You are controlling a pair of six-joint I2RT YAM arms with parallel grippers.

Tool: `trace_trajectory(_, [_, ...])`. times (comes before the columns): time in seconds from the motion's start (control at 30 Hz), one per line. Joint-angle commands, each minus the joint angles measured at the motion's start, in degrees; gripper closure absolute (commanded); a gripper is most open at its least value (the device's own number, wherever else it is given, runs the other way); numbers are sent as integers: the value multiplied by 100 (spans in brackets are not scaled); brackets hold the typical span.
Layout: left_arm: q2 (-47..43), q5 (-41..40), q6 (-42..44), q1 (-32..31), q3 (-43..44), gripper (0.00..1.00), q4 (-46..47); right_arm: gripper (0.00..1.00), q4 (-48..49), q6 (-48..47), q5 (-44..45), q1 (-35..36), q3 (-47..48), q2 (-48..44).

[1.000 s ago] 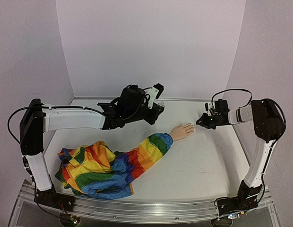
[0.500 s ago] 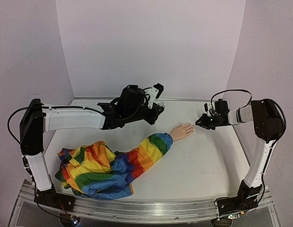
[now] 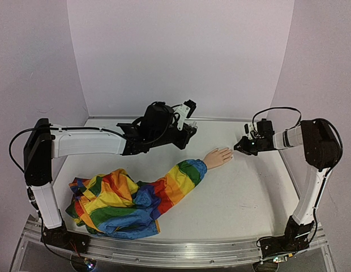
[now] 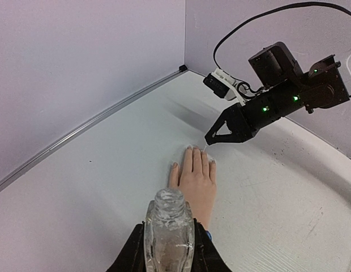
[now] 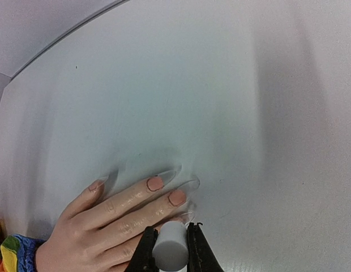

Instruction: Paint the nails

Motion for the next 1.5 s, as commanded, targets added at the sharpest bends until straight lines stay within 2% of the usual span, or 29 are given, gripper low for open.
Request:
trace_trajectory(0.0, [-308, -29, 84, -13, 80, 100, 332, 100, -65, -44, -28, 33, 99, 51])
trace_trajectory(0.83, [-307, -54, 84, -14, 63, 100, 327, 100, -139, -33, 274, 34, 395, 240])
trace_trajectory(1.13, [-333, -48, 80, -16, 37, 100, 325, 100, -135, -42, 378, 32, 372, 102])
trace_trajectory(1.47, [-400, -38, 36, -13, 1, 100, 325, 100, -53, -141, 220, 35, -56, -329])
